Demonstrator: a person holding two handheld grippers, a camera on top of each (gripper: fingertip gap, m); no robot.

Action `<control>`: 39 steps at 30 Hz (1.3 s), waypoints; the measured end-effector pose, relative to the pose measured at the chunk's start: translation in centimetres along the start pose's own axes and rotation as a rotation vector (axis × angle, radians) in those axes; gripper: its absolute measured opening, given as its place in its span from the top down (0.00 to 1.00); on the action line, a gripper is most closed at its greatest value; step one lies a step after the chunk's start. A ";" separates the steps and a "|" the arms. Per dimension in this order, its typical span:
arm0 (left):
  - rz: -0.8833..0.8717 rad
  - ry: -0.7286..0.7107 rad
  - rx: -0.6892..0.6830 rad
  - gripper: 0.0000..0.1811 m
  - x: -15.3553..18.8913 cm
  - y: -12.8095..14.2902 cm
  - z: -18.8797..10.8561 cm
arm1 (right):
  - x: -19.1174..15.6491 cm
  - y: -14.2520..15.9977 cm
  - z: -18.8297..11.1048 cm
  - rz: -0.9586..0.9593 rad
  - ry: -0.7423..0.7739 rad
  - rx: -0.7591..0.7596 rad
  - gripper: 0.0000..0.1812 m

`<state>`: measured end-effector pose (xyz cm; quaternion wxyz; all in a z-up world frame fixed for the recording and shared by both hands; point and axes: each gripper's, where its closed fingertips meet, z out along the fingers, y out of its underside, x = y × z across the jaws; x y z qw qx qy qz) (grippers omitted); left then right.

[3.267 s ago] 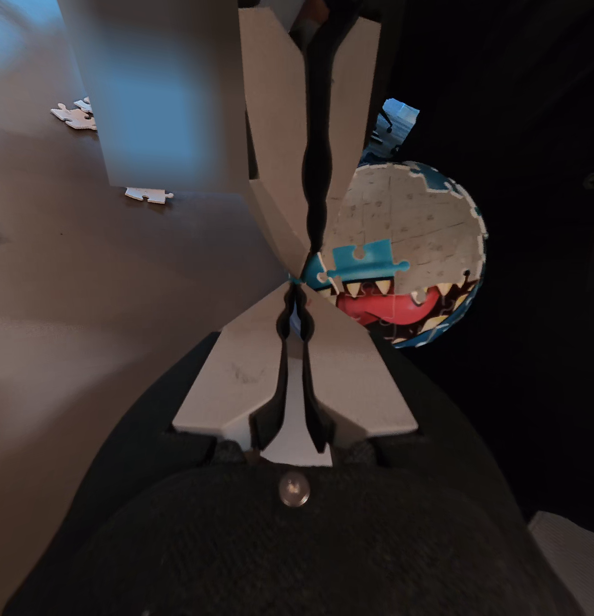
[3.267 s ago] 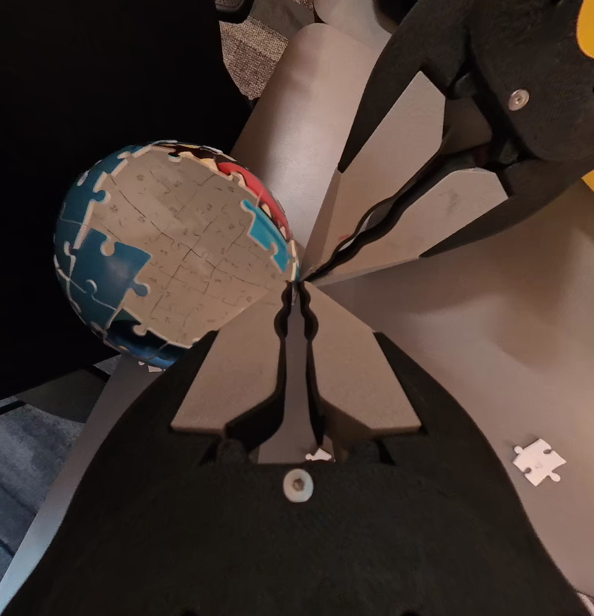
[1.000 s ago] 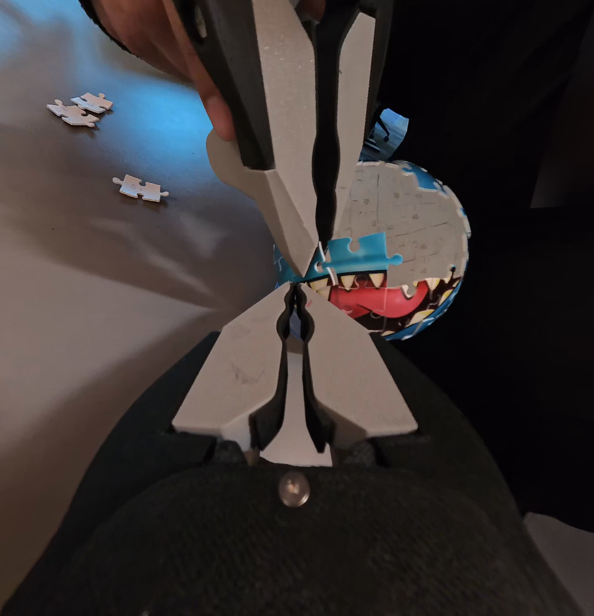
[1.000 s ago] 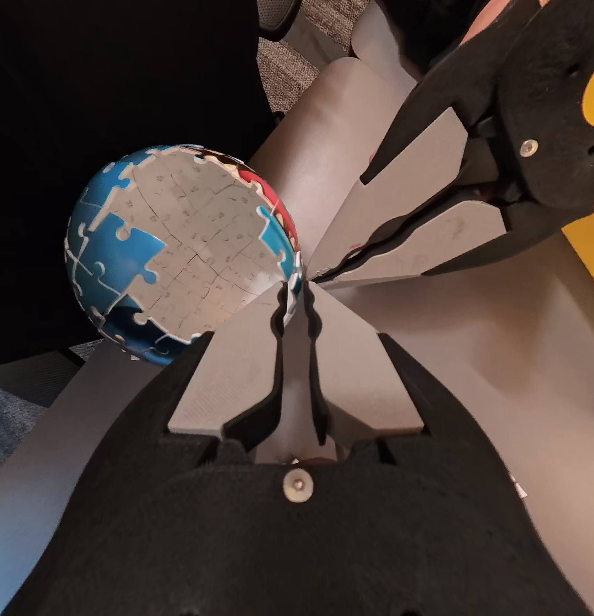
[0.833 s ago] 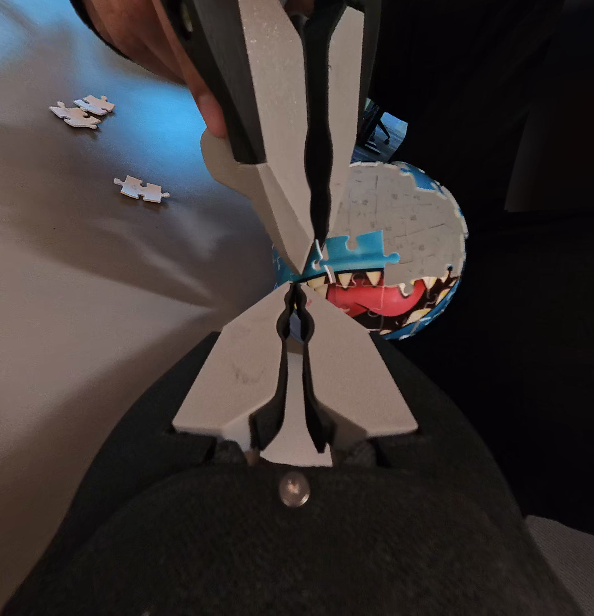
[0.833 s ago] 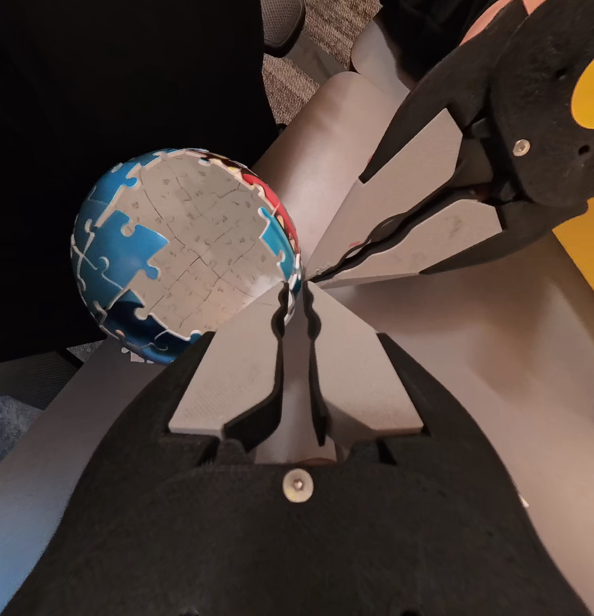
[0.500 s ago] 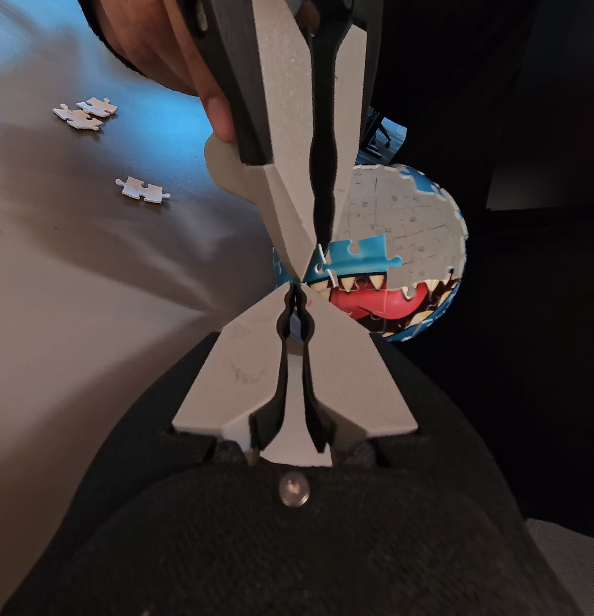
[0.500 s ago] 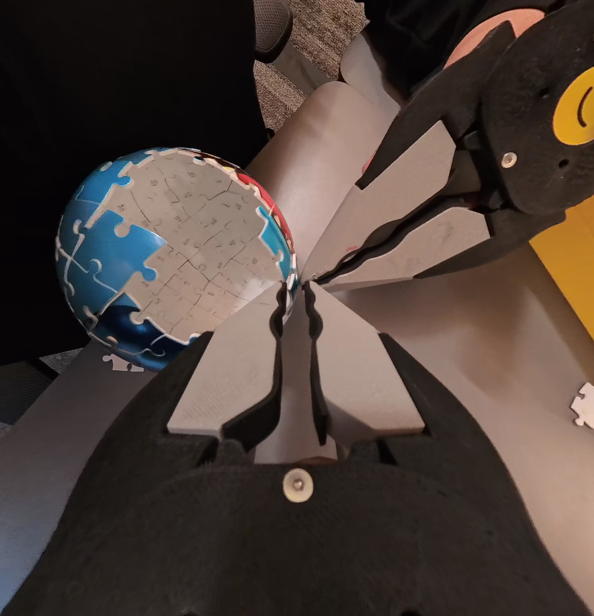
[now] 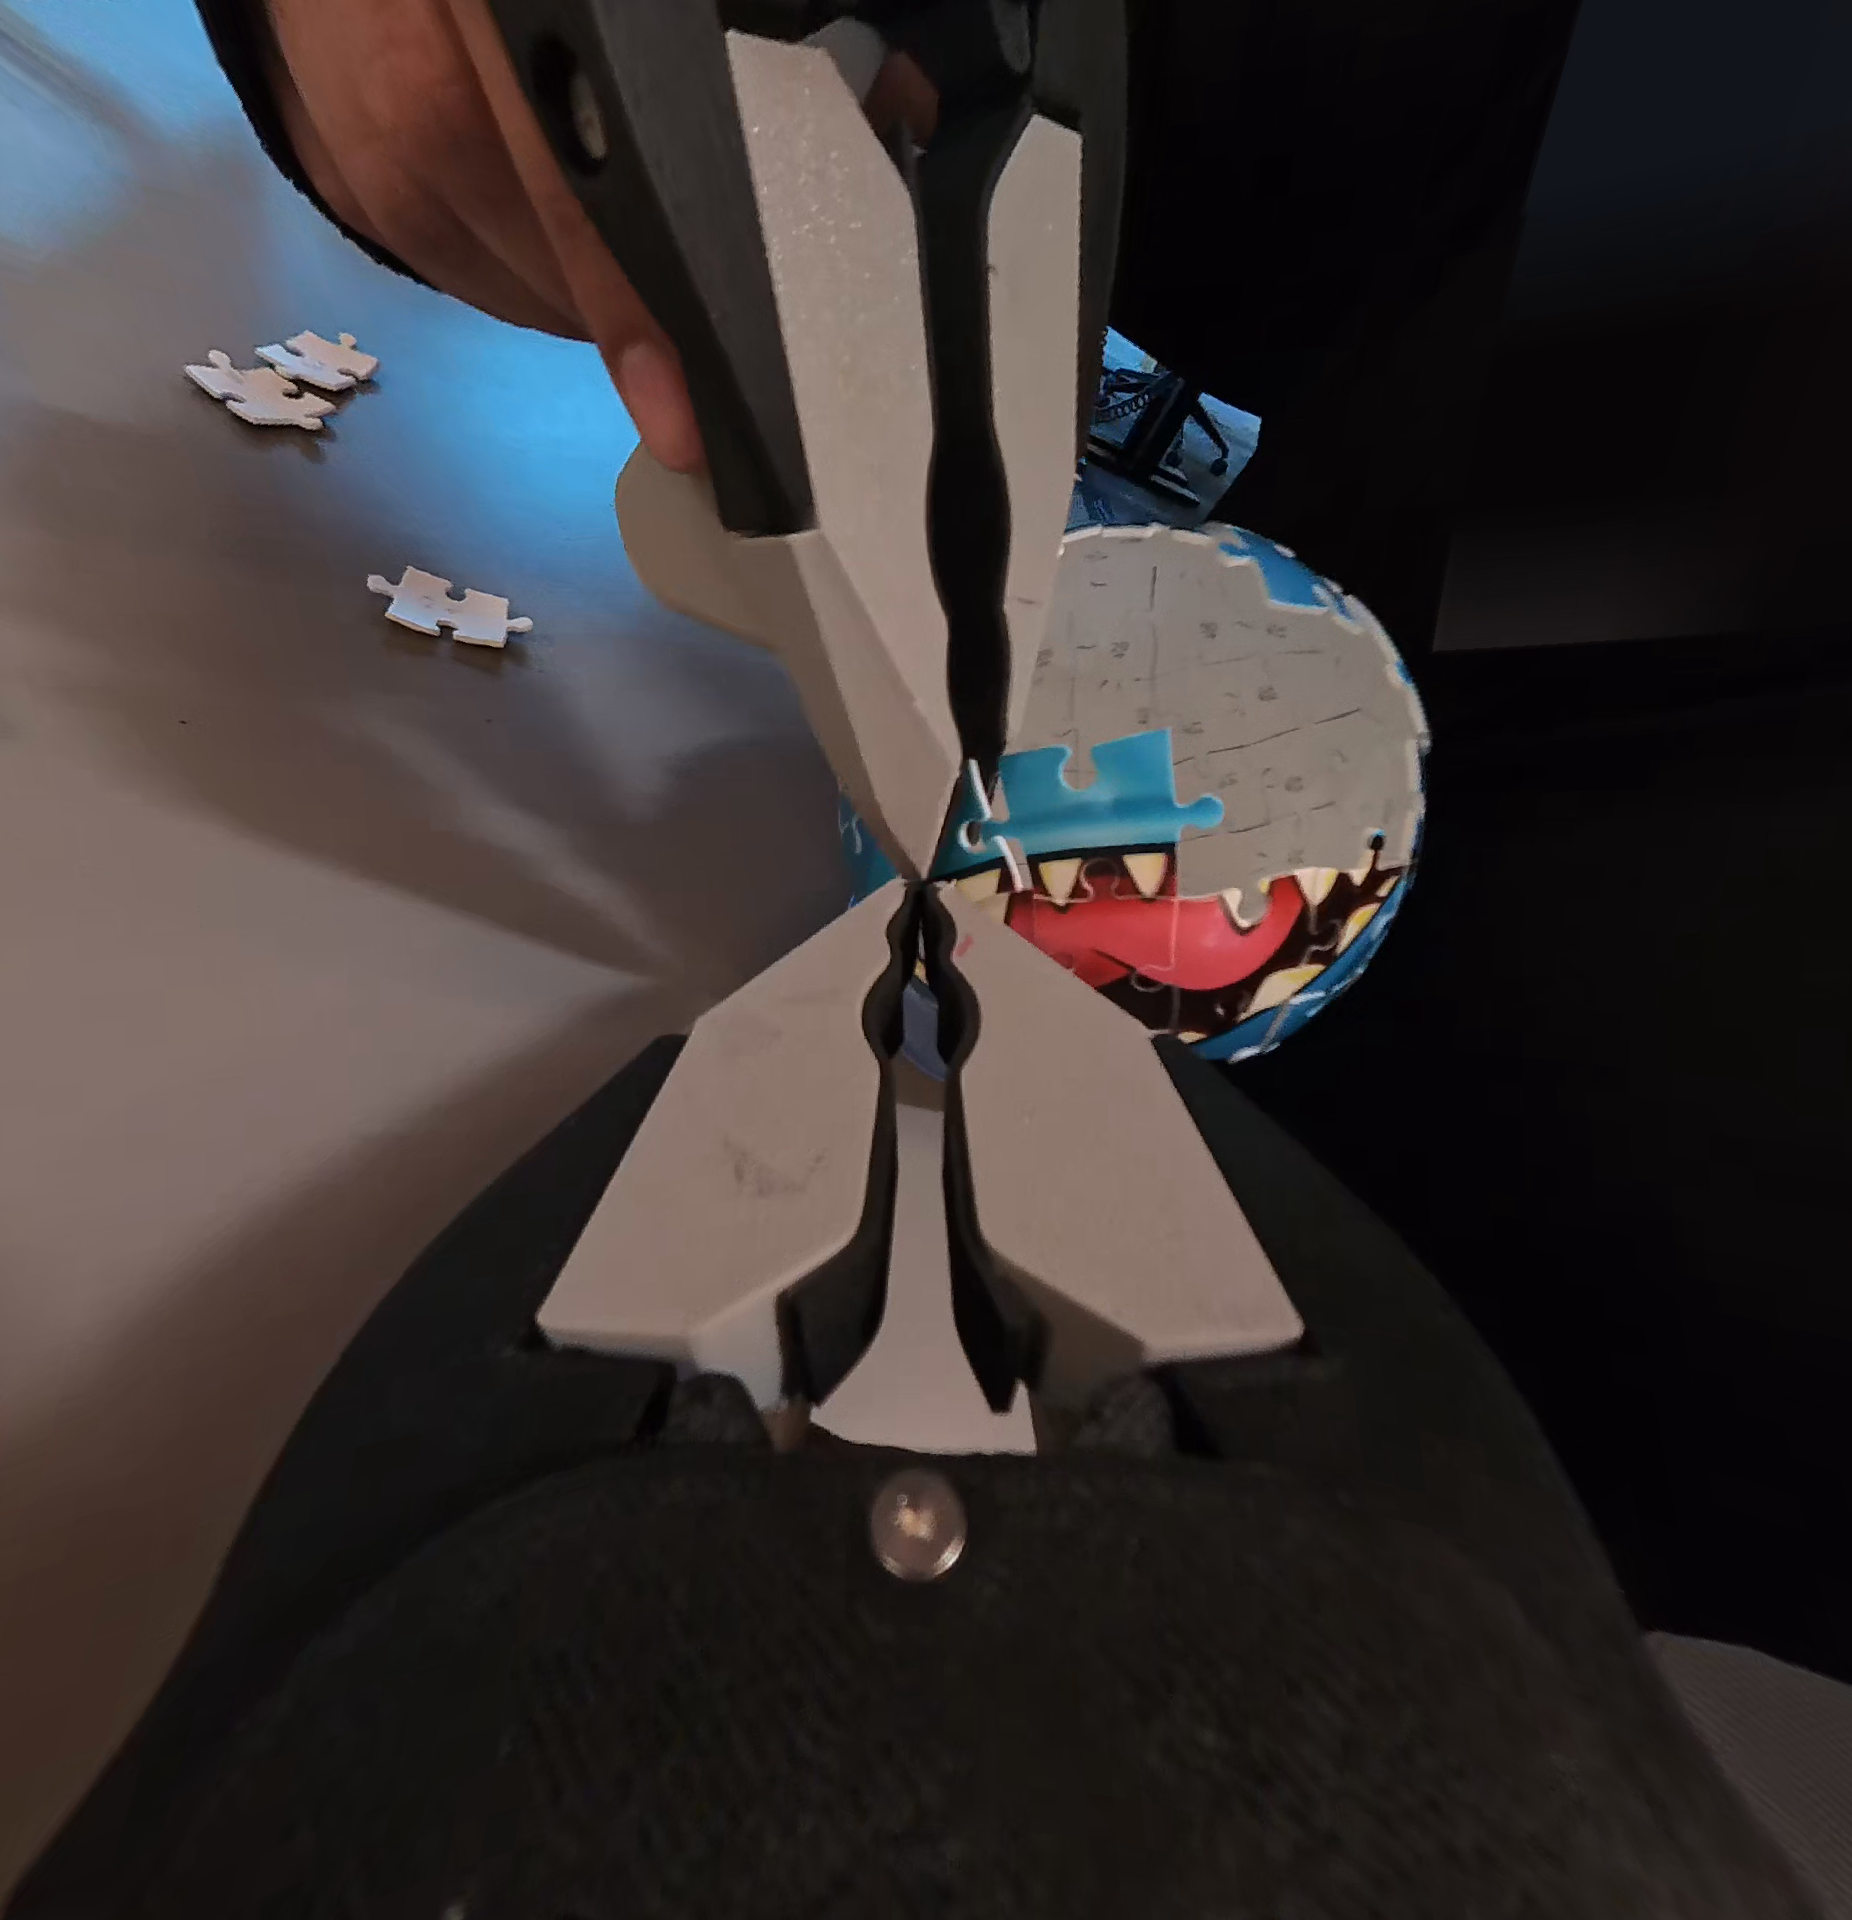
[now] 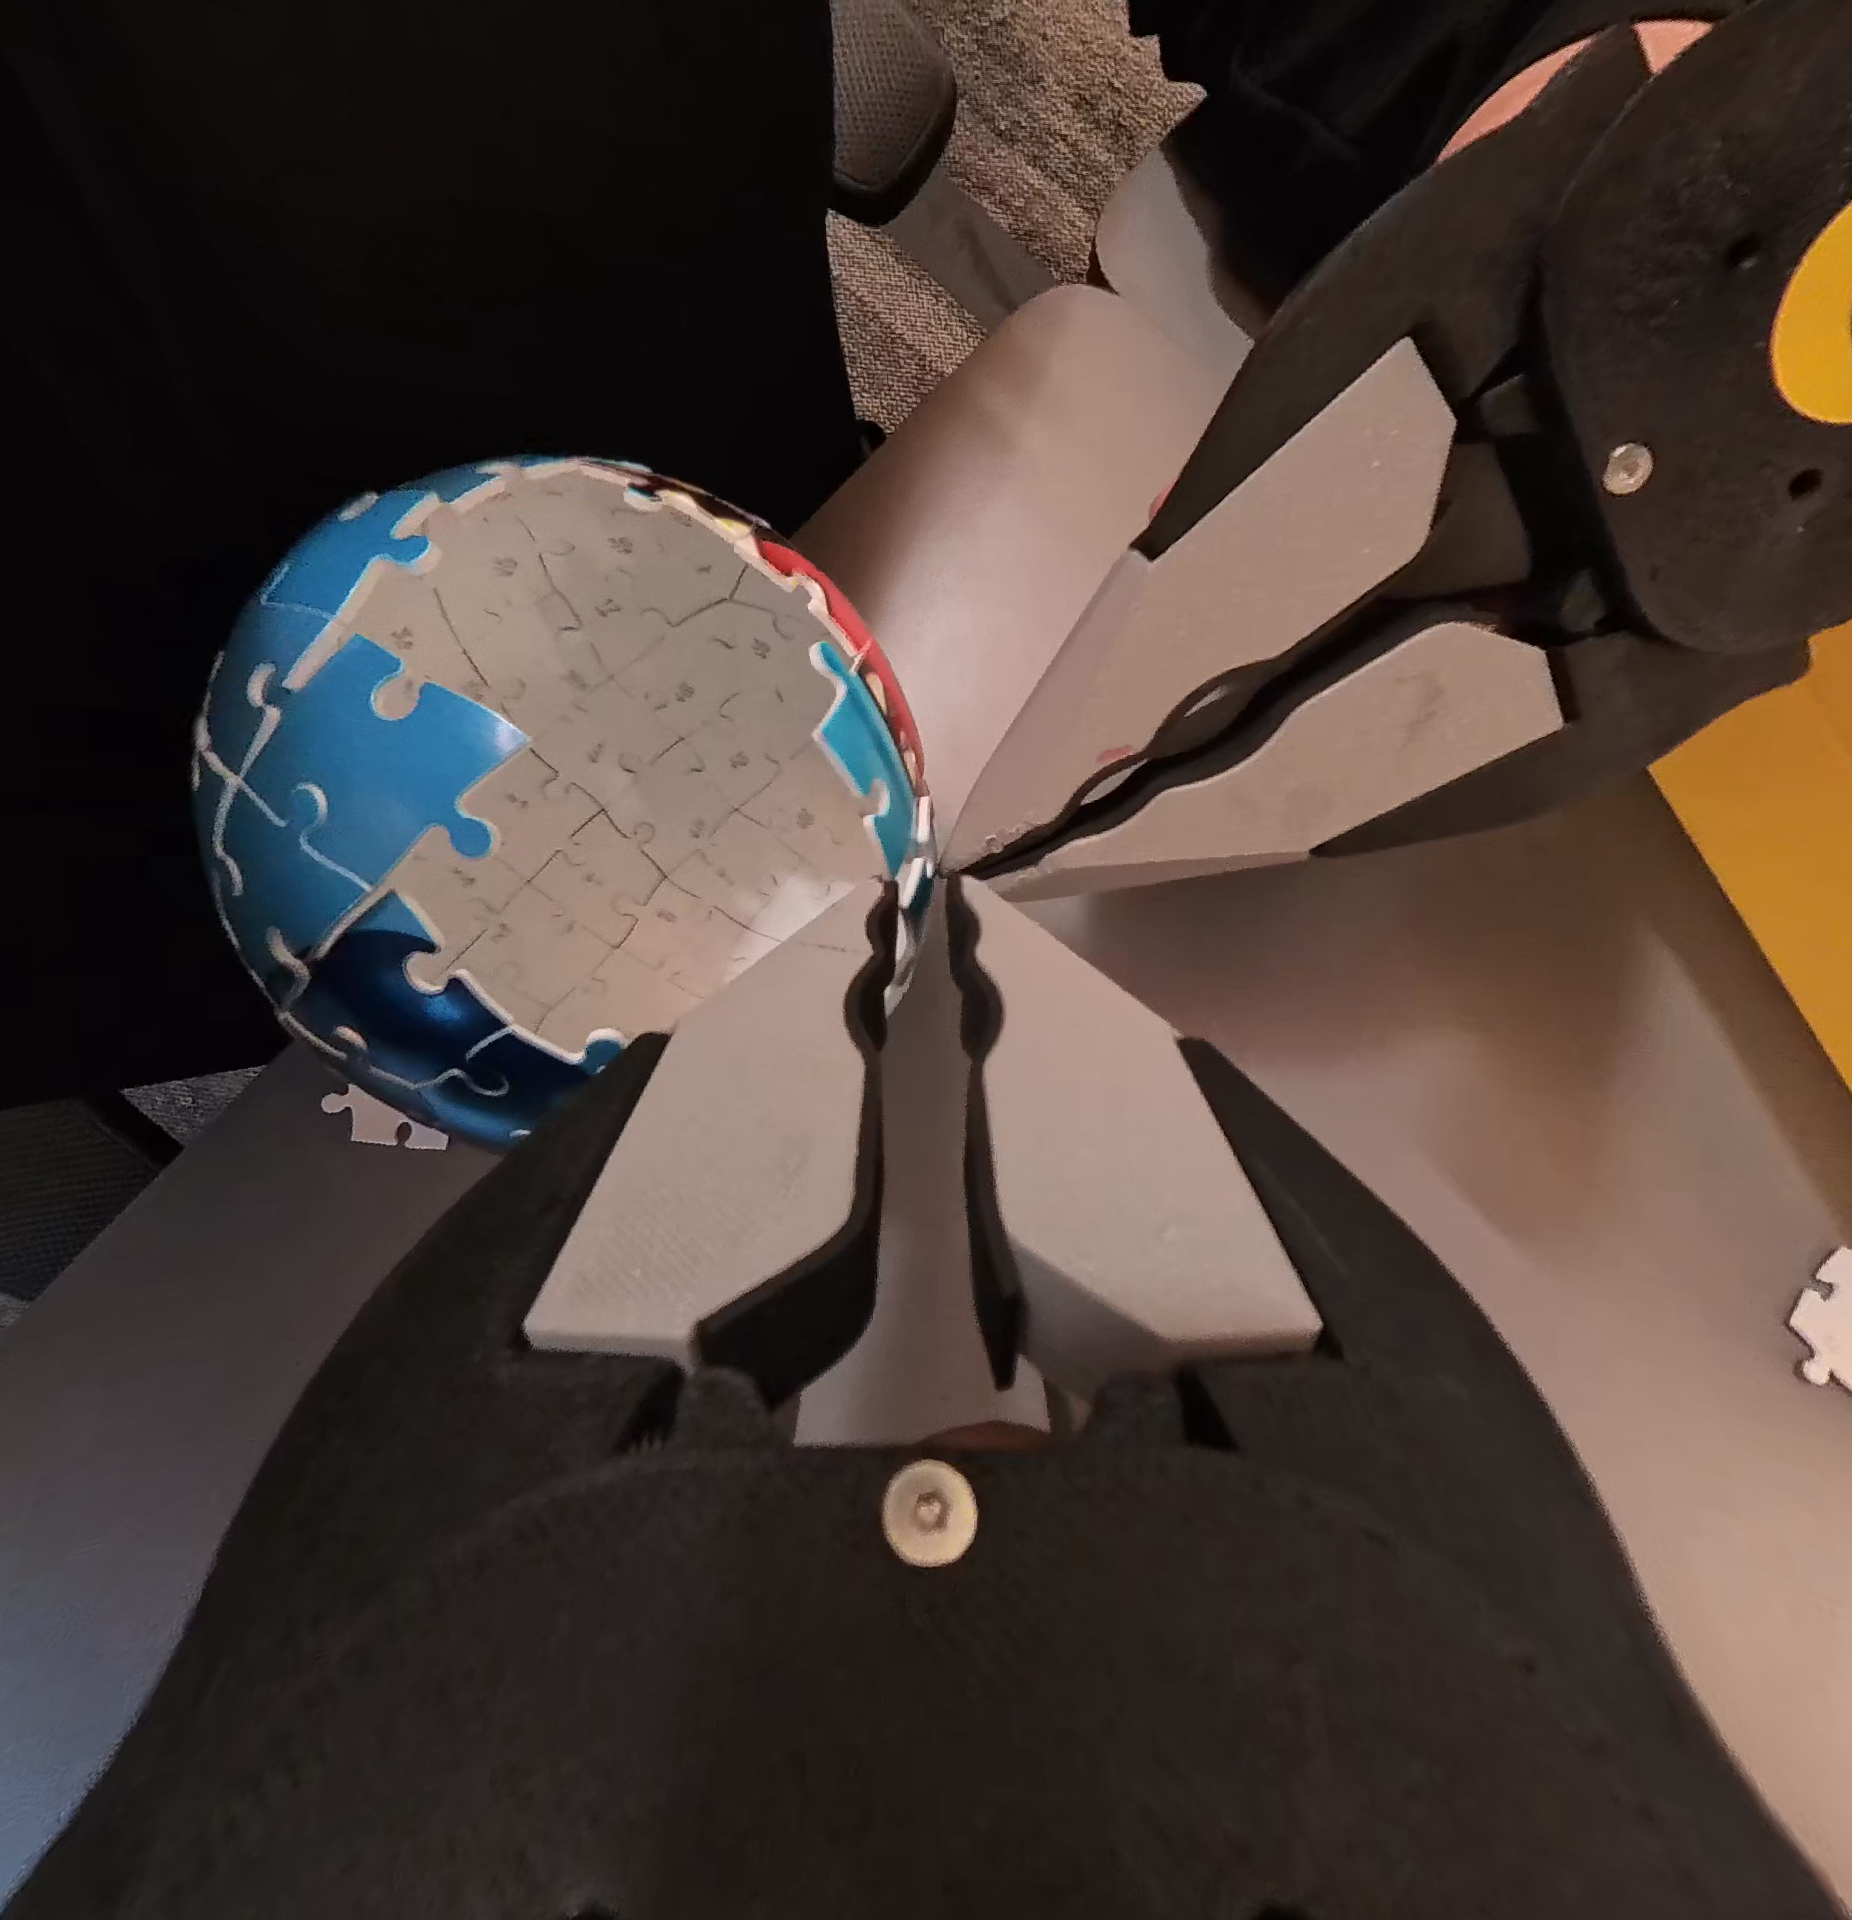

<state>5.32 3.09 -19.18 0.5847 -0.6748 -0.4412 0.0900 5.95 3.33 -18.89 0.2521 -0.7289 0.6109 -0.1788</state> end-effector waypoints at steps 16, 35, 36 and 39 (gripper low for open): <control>0.005 0.007 0.021 1.00 0.3 -0.2 0.1 | -0.2 0.7 -1.1 0.023 -0.030 0.042 0.92; -0.009 -0.105 0.110 1.00 -1.0 -1.2 -2.5 | 1.1 1.1 -7.1 0.171 0.232 0.374 0.88; -0.017 -0.126 0.129 1.00 -1.3 -1.3 -2.9 | 0.9 1.6 -7.3 0.193 0.255 0.381 0.87; -0.044 -0.206 0.194 1.00 -1.8 -1.7 -3.8 | 0.4 3.3 -7.9 0.265 0.346 0.402 0.83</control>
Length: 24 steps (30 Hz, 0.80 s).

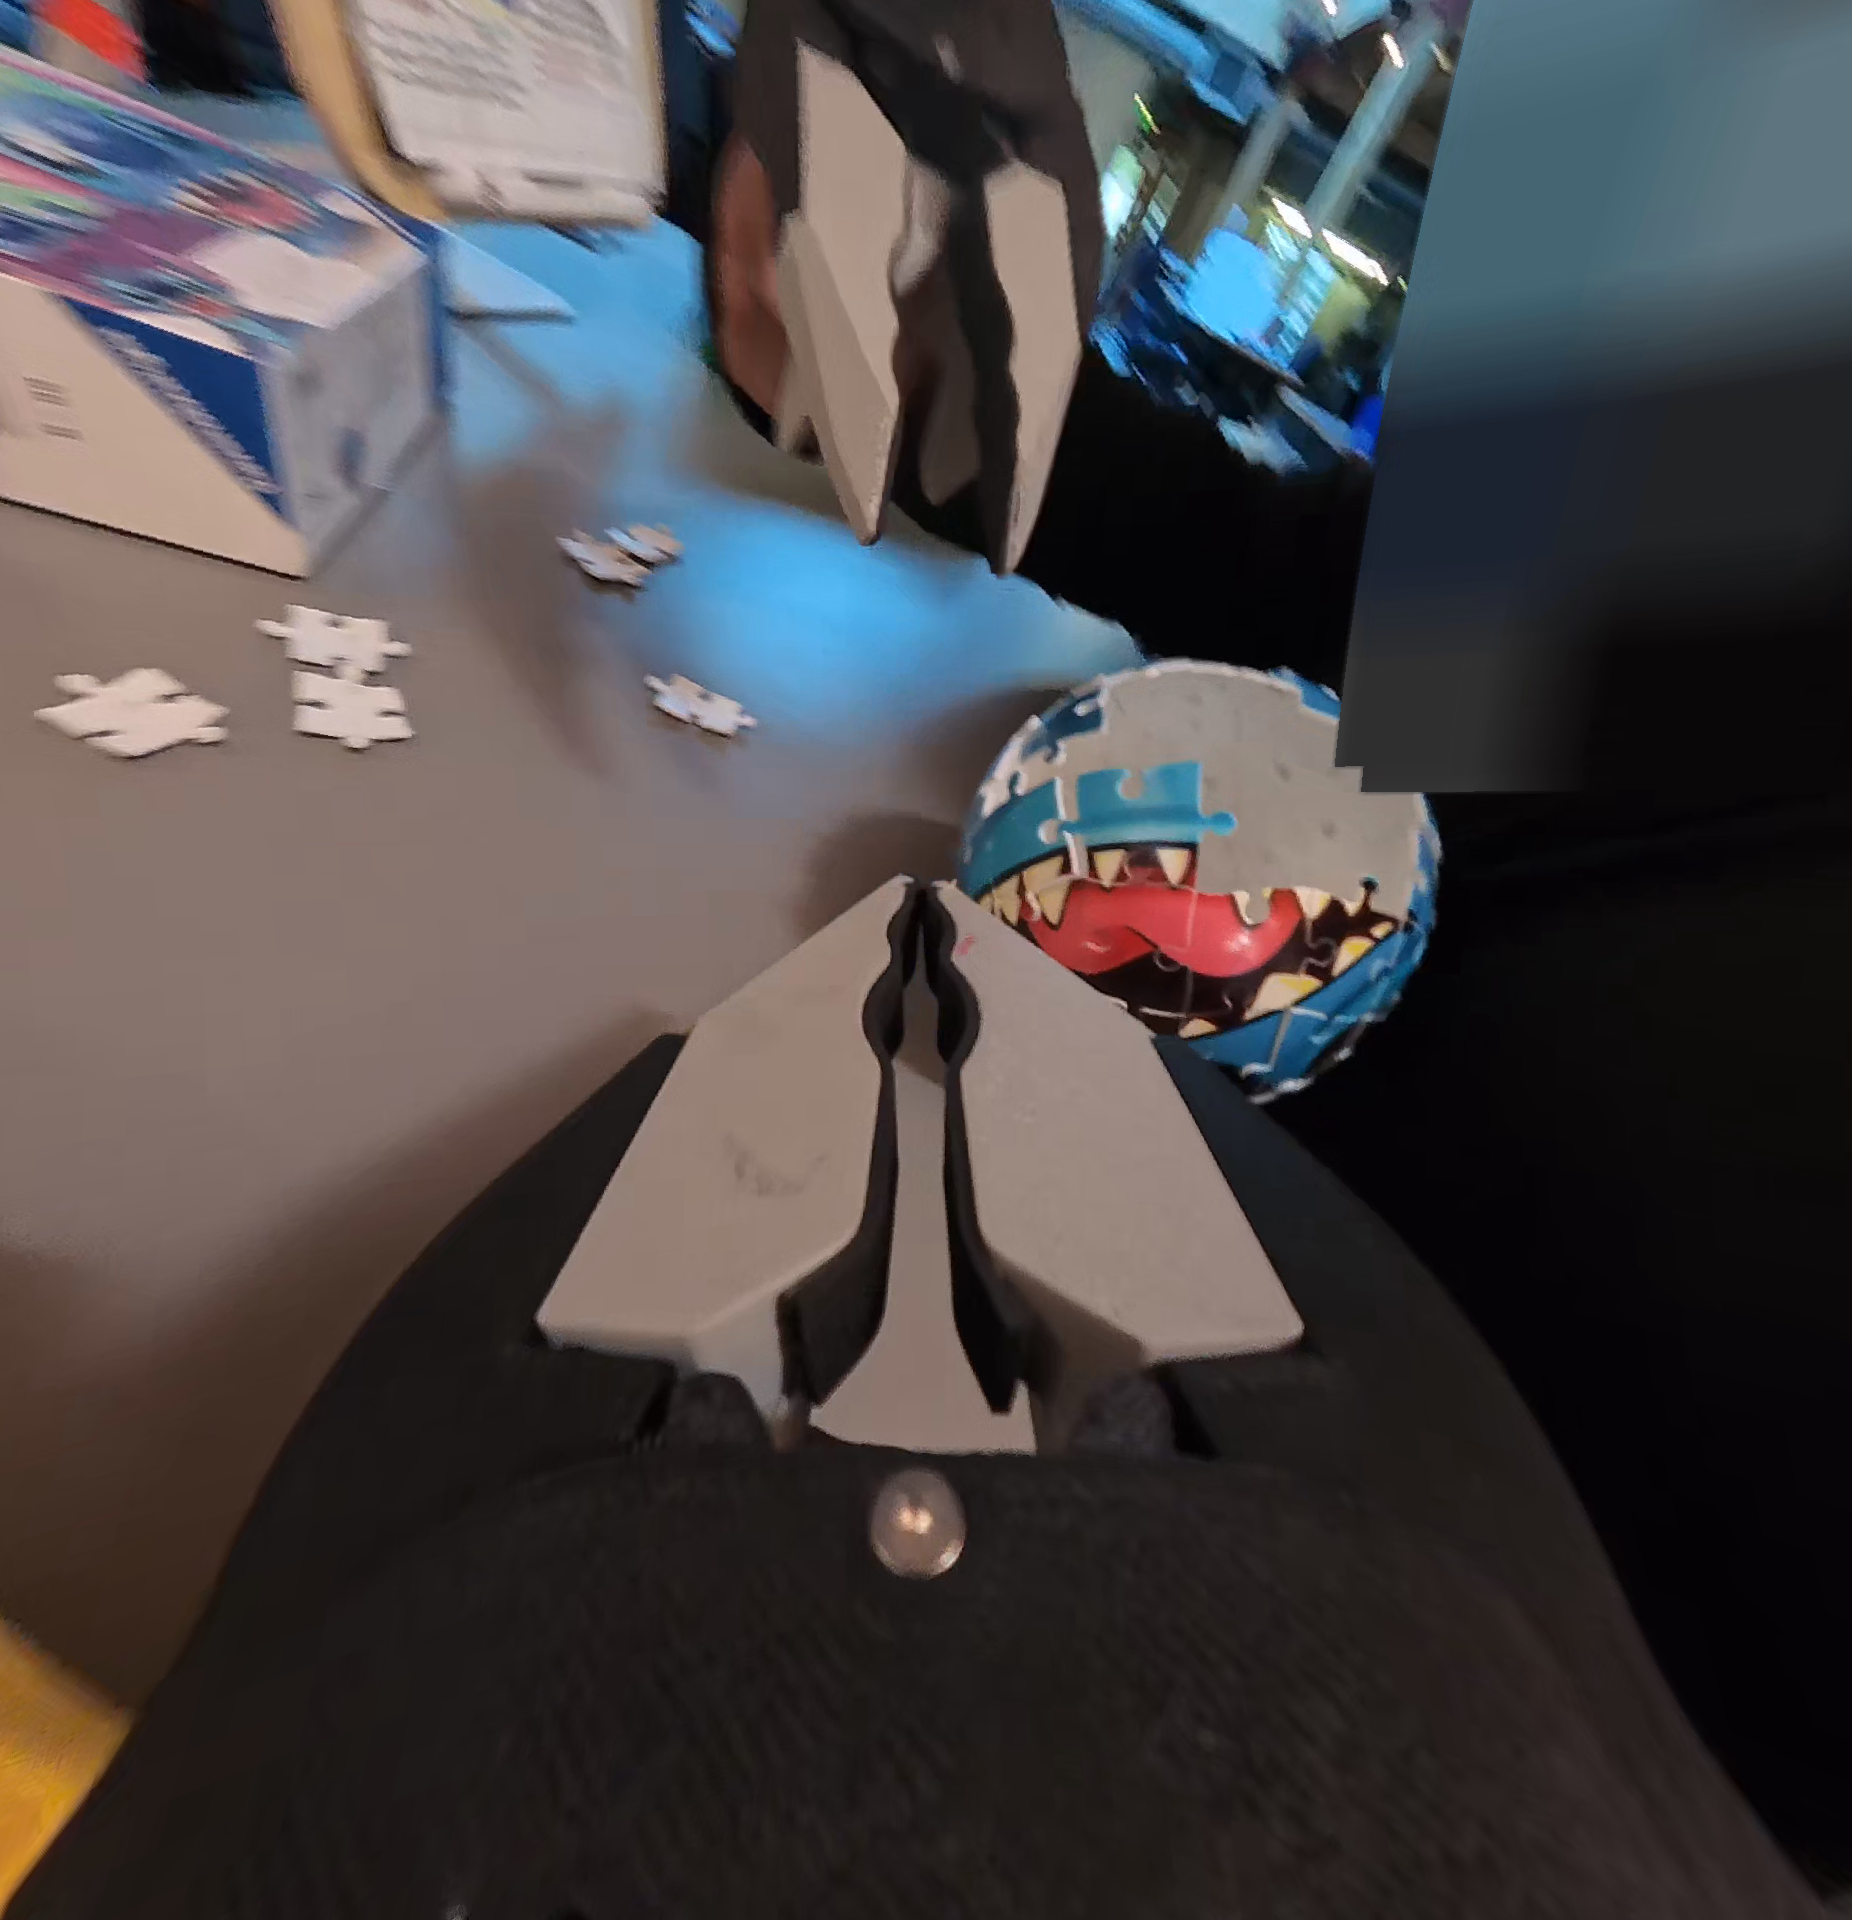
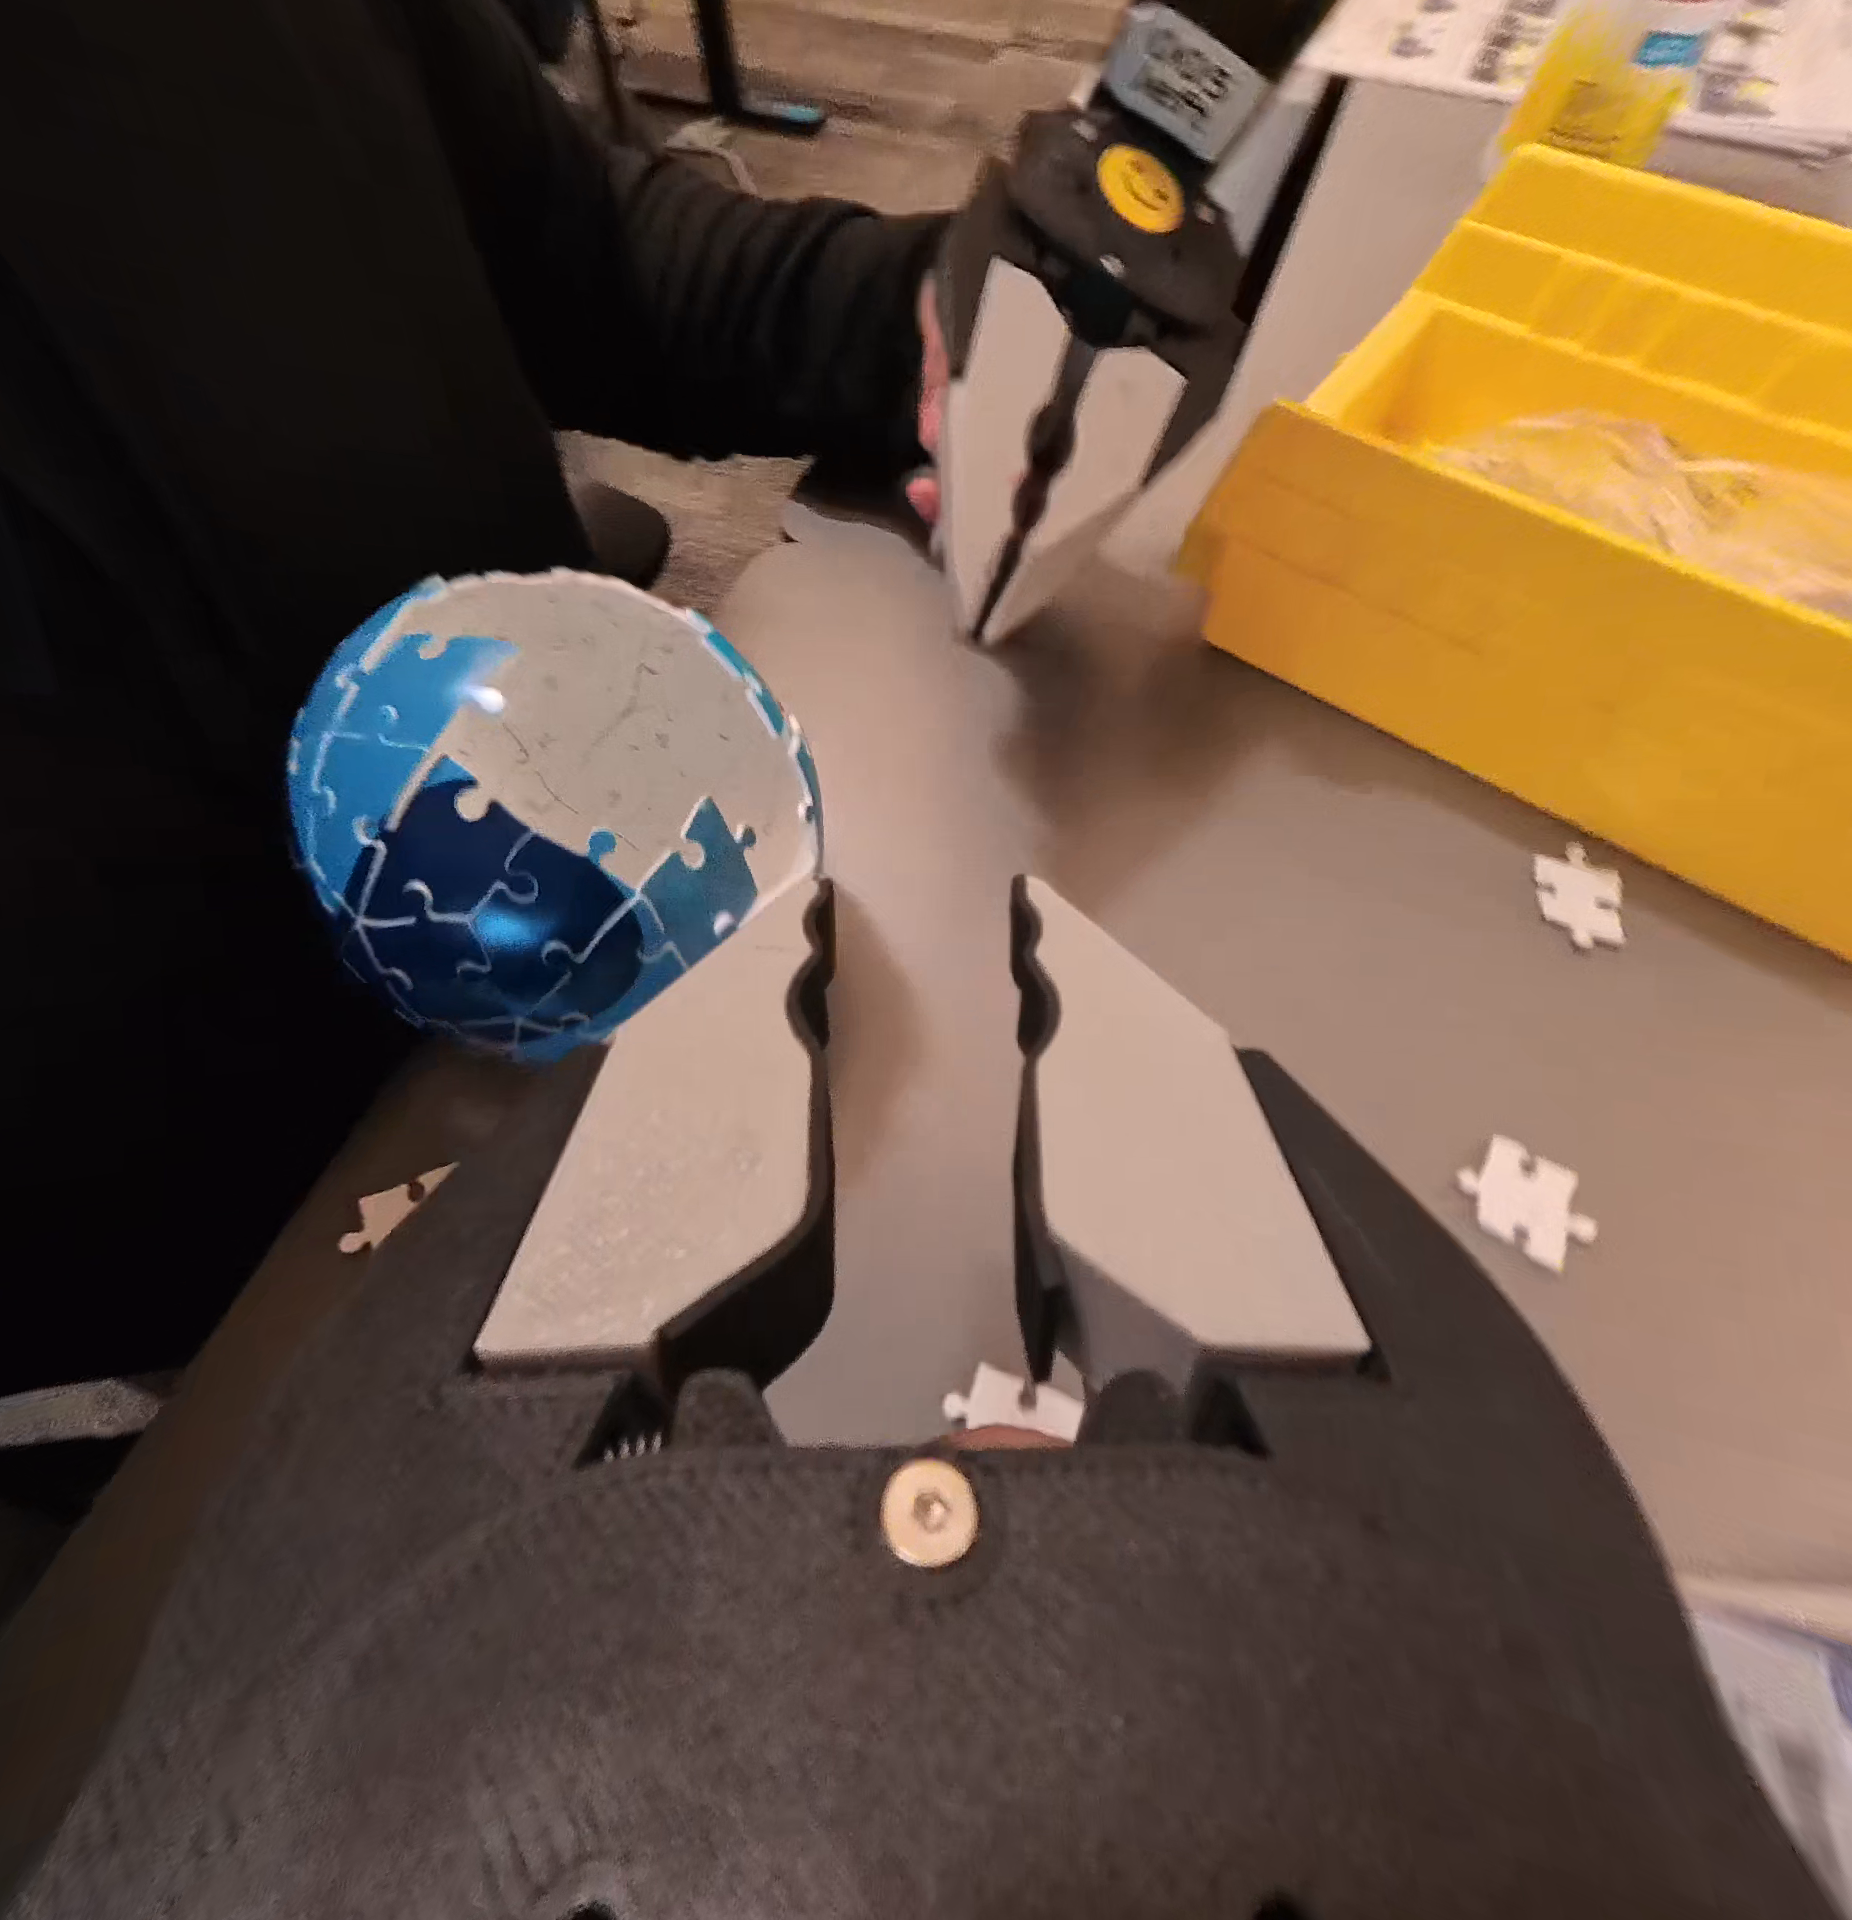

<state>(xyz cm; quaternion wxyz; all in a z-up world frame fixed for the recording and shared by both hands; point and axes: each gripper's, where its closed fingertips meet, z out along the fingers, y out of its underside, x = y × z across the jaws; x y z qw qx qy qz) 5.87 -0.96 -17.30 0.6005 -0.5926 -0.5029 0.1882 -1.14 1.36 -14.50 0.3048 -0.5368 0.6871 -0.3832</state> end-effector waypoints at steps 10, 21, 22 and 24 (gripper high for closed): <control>0.010 -0.187 0.055 1.00 -0.5 1.4 -0.3 | 1.4 4.8 -4.7 0.136 0.342 0.212 0.76; 0.002 -0.408 0.189 0.91 -3.1 1.2 -2.1 | 6.7 11.9 -7.7 0.333 0.702 0.139 0.73; -0.033 -0.398 0.244 0.90 -3.2 0.8 -2.8 | 7.0 12.5 -7.7 0.345 0.724 0.119 0.73; -0.108 -0.393 0.364 0.89 -3.8 0.0 -4.5 | 7.3 12.9 -7.8 0.352 0.753 0.098 0.72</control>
